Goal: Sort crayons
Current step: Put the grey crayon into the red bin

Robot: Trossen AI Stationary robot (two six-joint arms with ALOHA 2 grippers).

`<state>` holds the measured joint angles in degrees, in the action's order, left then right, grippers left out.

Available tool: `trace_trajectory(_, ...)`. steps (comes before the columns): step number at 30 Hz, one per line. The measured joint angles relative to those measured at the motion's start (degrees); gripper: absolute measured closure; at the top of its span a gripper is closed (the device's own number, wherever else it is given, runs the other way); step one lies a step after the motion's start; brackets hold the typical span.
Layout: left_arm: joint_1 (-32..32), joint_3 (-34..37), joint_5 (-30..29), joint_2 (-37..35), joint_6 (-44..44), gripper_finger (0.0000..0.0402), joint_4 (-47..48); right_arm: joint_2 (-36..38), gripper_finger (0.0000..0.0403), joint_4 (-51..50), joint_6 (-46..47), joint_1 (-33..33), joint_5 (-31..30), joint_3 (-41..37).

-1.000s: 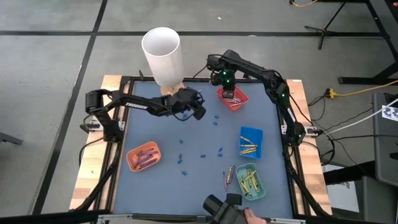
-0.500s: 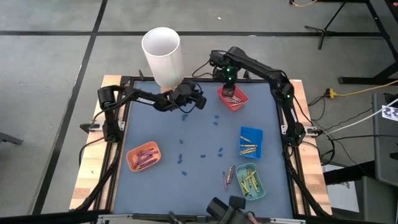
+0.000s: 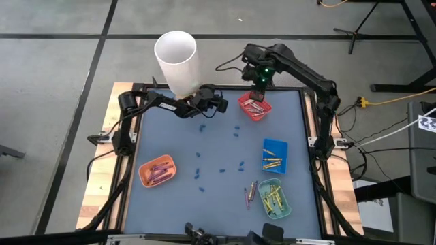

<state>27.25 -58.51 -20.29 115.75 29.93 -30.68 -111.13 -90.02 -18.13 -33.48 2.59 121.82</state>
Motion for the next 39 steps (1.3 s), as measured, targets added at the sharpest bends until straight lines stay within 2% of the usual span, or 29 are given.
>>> trace_trajectory(3, 0.02, -0.99, -1.84, 0.06, -0.02, 0.0294, 1.52, 1.56, 0.0281, 0.0, 0.04, 0.95, 0.0, 0.0)
trace_trajectory(9, 0.19, -2.32, -1.09, 0.04, -0.23, 0.0294, 1.72, 2.91, 0.0281, 0.0, 2.87, 3.63, -0.02, 0.0)
trace_trajectory(16, 1.45, -2.6, 2.85, 0.04, 1.56, 0.0294, 2.14, 2.97, 0.0281, 0.0, 3.09, 8.89, -0.01, 0.0)
trace_trajectory(23, 4.35, -7.69, 10.58, 0.04, 5.73, 0.0294, 13.79, 3.83, 0.0281, 0.02, 2.73, 12.3, -0.12, 0.0)
trace_trajectory(30, 6.82, -11.5, 10.83, 0.04, 7.67, 0.0294, 24.52, 4.17, 0.0281, 0.0, 2.71, 12.88, -0.63, 0.0)
trace_trajectory(39, 6.74, -11.81, 11.03, 0.04, 8.57, 0.0294, 26.22, 4.17, 0.0281, 0.0, 2.69, 12.88, -0.63, 0.0)
